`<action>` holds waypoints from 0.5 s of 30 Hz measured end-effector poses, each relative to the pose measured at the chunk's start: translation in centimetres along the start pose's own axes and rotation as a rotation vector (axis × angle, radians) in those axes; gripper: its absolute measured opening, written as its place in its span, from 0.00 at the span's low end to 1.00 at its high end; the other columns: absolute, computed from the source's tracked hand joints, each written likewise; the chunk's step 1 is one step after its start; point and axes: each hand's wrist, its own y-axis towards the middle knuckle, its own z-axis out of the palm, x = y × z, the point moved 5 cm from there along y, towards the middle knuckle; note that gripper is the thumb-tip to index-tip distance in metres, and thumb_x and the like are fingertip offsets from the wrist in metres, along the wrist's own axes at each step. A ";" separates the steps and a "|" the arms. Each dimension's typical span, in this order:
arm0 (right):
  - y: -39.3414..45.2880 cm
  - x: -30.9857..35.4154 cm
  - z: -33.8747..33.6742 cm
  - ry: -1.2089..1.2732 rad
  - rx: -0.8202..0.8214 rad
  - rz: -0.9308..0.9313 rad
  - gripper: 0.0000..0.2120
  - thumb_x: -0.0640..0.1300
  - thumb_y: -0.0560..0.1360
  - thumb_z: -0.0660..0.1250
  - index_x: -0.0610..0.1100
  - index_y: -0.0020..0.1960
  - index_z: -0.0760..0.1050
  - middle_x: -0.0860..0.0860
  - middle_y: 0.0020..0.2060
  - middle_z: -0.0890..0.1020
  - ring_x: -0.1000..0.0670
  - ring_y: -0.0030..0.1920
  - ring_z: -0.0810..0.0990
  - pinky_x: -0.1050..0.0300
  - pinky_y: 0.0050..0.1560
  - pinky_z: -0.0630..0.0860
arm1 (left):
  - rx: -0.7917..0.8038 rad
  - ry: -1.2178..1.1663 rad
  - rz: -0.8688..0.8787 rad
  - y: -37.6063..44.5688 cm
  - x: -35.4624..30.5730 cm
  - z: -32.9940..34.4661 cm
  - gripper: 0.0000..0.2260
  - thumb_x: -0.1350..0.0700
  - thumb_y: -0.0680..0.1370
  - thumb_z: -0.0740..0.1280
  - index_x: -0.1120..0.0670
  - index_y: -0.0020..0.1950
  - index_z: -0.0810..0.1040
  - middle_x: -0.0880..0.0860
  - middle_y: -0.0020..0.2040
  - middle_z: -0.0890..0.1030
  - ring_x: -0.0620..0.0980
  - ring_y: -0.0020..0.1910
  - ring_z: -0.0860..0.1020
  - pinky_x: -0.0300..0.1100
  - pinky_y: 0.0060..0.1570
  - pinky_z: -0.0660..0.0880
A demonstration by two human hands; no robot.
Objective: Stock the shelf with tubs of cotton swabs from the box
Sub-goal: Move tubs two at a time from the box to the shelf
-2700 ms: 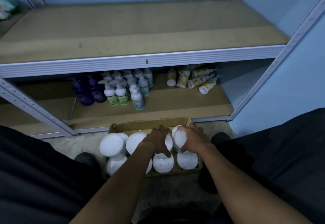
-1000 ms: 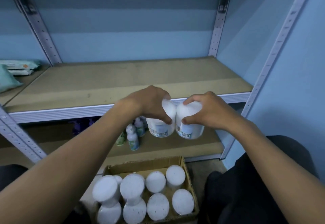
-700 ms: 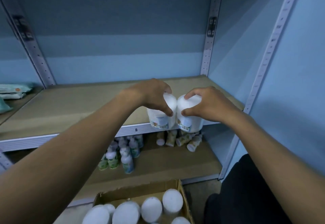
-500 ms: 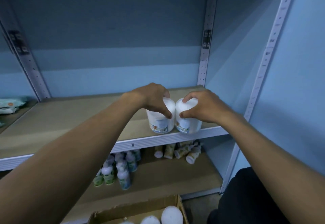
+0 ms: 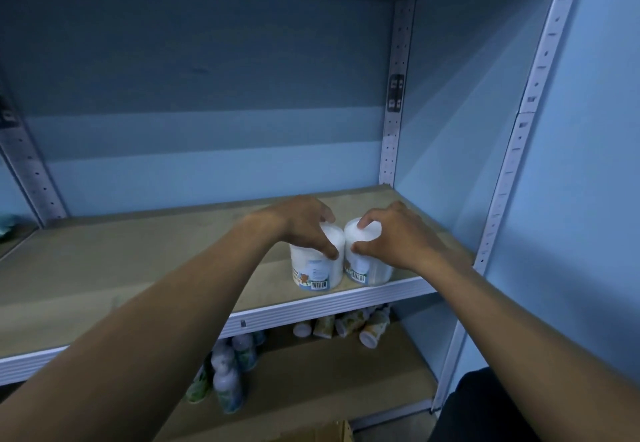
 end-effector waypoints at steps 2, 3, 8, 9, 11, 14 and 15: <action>-0.1 0.2 0.1 -0.012 0.029 0.001 0.24 0.65 0.64 0.76 0.62 0.58 0.77 0.52 0.60 0.71 0.44 0.64 0.74 0.50 0.63 0.73 | 0.004 0.000 -0.002 0.0 0.0 -0.1 0.36 0.39 0.66 0.76 0.45 0.72 0.70 0.45 0.71 0.71 0.48 0.68 0.70 0.42 0.64 0.69; -0.3 0.3 0.1 -0.025 0.047 0.001 0.26 0.65 0.63 0.76 0.62 0.60 0.76 0.52 0.61 0.71 0.45 0.64 0.74 0.48 0.64 0.73 | 0.004 0.001 -0.007 0.0 0.0 -0.1 0.37 0.37 0.65 0.76 0.44 0.72 0.70 0.44 0.72 0.70 0.48 0.69 0.69 0.43 0.64 0.69; -1.4 1.4 -0.9 -0.114 -0.066 -0.083 0.25 0.52 0.68 0.77 0.59 0.63 0.77 0.52 0.63 0.75 0.46 0.65 0.73 0.49 0.60 0.75 | -0.042 0.062 0.002 -0.8 -0.5 -0.1 0.34 0.37 0.64 0.76 0.45 0.67 0.74 0.46 0.67 0.74 0.49 0.64 0.72 0.46 0.60 0.73; -1.7 1.5 -1.0 -0.131 -0.095 -0.102 0.22 0.48 0.70 0.76 0.58 0.63 0.78 0.52 0.62 0.76 0.46 0.64 0.74 0.51 0.58 0.76 | -0.049 0.078 0.008 -1.0 -0.6 0.0 0.32 0.38 0.65 0.76 0.46 0.66 0.75 0.46 0.65 0.74 0.49 0.63 0.73 0.45 0.59 0.73; -2.1 1.8 -0.8 -0.163 -0.121 -0.121 0.21 0.42 0.72 0.72 0.57 0.62 0.79 0.53 0.61 0.79 0.47 0.63 0.76 0.53 0.54 0.76 | -0.076 0.086 0.017 -1.3 -0.7 0.4 0.29 0.42 0.67 0.77 0.47 0.65 0.76 0.47 0.64 0.75 0.49 0.62 0.73 0.45 0.58 0.73; -2.5 2.1 -0.4 -0.204 -0.155 -0.130 0.21 0.38 0.73 0.68 0.57 0.62 0.79 0.52 0.60 0.81 0.46 0.61 0.78 0.53 0.53 0.75 | -0.126 0.072 0.015 -1.5 -0.7 0.7 0.27 0.44 0.68 0.77 0.47 0.65 0.77 0.48 0.64 0.75 0.49 0.62 0.73 0.44 0.57 0.72; -2.6 2.1 -0.4 -0.216 -0.173 -0.133 0.22 0.37 0.73 0.68 0.57 0.62 0.79 0.52 0.60 0.81 0.46 0.61 0.78 0.53 0.53 0.76 | -0.135 0.071 0.013 -1.6 -0.6 0.8 0.27 0.45 0.68 0.77 0.47 0.65 0.77 0.47 0.64 0.75 0.49 0.63 0.73 0.43 0.57 0.72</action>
